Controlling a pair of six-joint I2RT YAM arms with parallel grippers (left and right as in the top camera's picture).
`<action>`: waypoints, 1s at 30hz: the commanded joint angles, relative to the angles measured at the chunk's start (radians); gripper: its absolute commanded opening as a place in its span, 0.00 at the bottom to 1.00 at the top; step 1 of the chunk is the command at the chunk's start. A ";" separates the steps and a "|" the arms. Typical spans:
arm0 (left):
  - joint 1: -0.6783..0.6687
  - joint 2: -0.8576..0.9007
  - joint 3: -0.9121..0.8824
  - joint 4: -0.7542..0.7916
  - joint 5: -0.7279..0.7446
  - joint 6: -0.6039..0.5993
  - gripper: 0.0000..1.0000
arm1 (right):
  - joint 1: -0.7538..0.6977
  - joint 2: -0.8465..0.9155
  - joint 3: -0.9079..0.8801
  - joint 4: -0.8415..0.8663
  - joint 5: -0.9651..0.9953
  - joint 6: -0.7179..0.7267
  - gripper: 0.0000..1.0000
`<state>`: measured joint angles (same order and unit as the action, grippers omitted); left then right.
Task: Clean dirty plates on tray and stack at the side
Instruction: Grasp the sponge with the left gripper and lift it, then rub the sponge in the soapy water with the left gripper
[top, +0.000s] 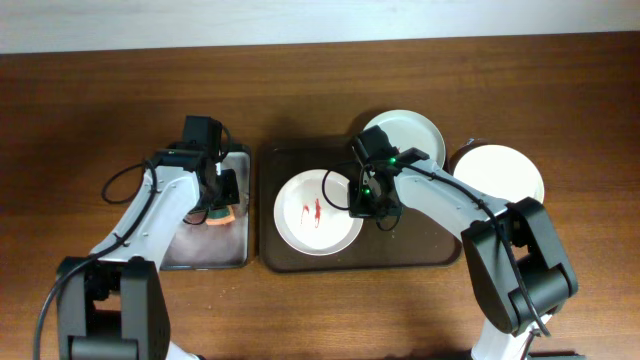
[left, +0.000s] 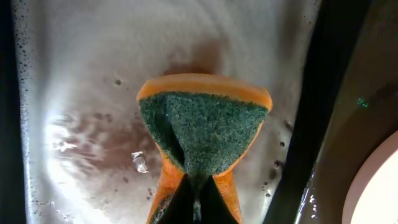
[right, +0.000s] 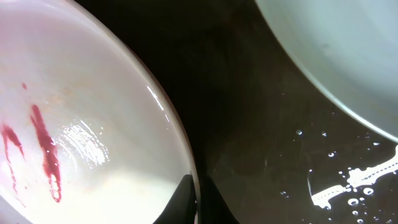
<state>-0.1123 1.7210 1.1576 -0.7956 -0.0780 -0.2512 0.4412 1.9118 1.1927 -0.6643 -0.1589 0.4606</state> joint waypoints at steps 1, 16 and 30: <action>0.004 -0.017 -0.029 0.038 0.011 0.018 0.00 | -0.003 0.008 -0.013 -0.012 0.043 0.001 0.04; 0.004 -0.069 -0.193 0.242 0.011 0.018 0.00 | -0.003 0.008 -0.013 -0.020 0.043 0.001 0.04; 0.004 -0.424 -0.177 0.216 0.012 -0.077 0.00 | -0.003 0.008 -0.013 -0.020 0.043 0.001 0.04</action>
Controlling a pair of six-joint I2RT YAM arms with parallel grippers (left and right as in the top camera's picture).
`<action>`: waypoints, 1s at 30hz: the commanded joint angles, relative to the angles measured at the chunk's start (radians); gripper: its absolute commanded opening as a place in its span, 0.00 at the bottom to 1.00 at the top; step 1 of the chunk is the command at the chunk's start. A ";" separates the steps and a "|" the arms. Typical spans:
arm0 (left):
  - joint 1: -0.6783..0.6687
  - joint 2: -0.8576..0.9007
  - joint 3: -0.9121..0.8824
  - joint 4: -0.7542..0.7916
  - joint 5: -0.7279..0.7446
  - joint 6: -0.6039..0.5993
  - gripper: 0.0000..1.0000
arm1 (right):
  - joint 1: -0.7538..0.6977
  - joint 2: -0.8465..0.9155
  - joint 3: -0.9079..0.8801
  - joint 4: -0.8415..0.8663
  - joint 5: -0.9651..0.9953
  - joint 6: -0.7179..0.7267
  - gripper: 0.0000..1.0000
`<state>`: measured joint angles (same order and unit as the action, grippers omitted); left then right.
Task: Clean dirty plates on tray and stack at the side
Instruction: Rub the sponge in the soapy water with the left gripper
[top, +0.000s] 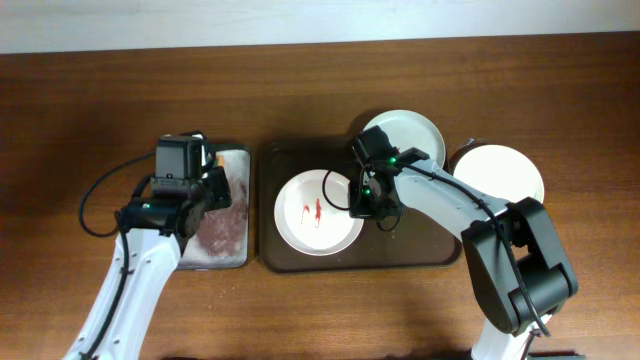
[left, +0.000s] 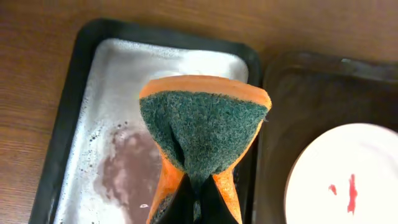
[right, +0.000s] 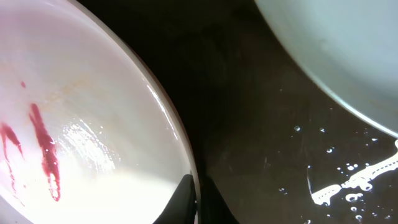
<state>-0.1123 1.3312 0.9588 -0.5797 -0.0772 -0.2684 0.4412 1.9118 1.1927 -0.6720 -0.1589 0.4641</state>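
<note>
A white plate (top: 318, 212) smeared with red (right: 46, 146) lies in the dark tray (top: 420, 255). My right gripper (top: 362, 205) is shut on its right rim, one finger inside and one outside (right: 198, 193). My left gripper (left: 196, 196) is shut on an orange sponge with a green scouring face (left: 202, 134), held up above the metal wash tray (left: 106, 124), close to its right edge. The overhead view has the left wrist (top: 180, 175) covering the sponge.
Foamy, brownish water lies in the metal wash tray (top: 225, 240), left of the dark tray. A second white plate (top: 405, 128) sits at the dark tray's far right corner. Another white plate (top: 500, 172) rests on the table to the right.
My left gripper was low in the wash tray with the sponge near the water; now it holds the sponge well above the tray. The right gripper and plate have not moved.
</note>
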 joint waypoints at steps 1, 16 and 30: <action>0.004 -0.036 0.021 0.003 0.018 -0.061 0.00 | -0.003 0.008 -0.013 -0.012 0.043 -0.003 0.04; 0.051 -0.036 0.021 0.056 0.264 0.061 0.00 | -0.003 0.008 -0.013 -0.024 0.043 -0.003 0.04; 0.232 -0.036 0.021 0.078 0.595 0.152 0.00 | -0.003 0.008 -0.013 -0.023 0.043 -0.003 0.04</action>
